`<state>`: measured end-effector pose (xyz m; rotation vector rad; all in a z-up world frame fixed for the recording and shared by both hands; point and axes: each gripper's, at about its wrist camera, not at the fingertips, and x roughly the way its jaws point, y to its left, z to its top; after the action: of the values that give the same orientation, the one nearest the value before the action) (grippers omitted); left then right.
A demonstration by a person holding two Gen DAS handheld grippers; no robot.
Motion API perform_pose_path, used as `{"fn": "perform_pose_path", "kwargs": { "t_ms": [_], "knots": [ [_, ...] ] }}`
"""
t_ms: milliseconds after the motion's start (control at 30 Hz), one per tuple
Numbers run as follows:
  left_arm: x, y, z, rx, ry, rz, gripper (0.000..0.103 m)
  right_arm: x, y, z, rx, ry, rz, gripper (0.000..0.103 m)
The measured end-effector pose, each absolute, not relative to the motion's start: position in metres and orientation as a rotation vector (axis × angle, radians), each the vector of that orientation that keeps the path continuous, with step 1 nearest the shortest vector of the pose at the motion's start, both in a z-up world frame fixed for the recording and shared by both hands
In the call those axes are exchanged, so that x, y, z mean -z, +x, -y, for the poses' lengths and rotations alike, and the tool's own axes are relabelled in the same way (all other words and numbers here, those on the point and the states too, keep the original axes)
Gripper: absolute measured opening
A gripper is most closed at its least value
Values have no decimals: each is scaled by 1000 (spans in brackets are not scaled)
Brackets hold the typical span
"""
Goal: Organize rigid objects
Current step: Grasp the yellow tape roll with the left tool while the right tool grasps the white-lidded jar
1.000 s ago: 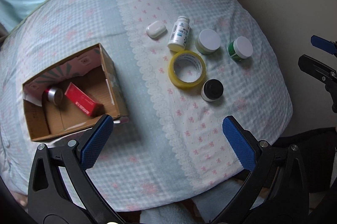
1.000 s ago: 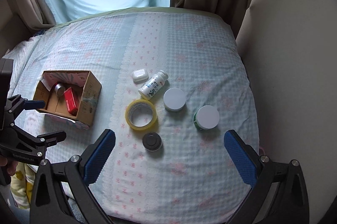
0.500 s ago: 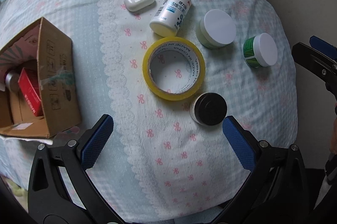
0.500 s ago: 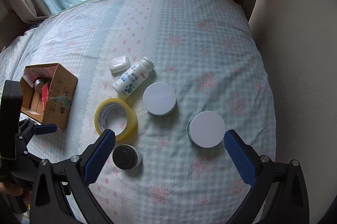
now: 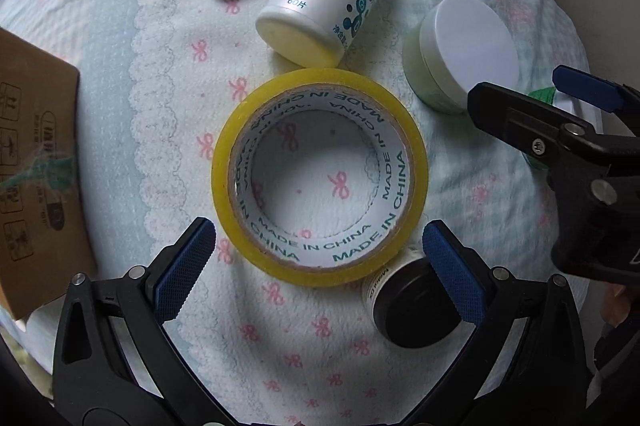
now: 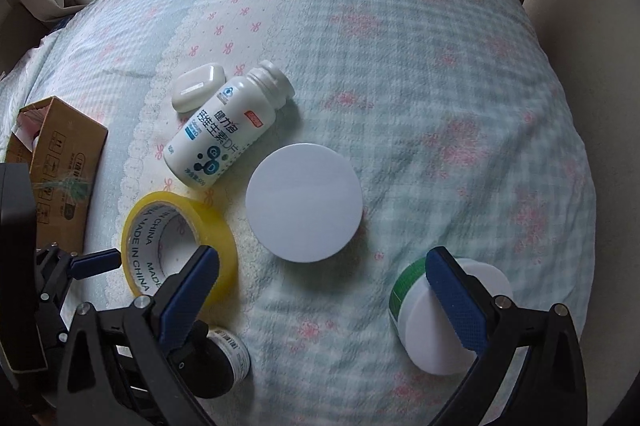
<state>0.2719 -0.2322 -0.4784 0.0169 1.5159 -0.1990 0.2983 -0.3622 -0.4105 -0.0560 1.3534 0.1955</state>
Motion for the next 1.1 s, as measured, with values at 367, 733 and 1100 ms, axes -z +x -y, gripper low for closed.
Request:
{"fn": "perform_pose_path", "kwargs": {
  "t_ms": [367,733,1100],
  "knots": [
    [505,282,244,161,70,-1469,103,451,324,351,-236,-133,-1387,103],
    [503,288,250,187,94,-1434,96,454,315,340,-281,-200,-1343,67],
    [473,284,226,204,76,-1390,96,439,319,342,-262,-162,-1322,66]
  ]
}}
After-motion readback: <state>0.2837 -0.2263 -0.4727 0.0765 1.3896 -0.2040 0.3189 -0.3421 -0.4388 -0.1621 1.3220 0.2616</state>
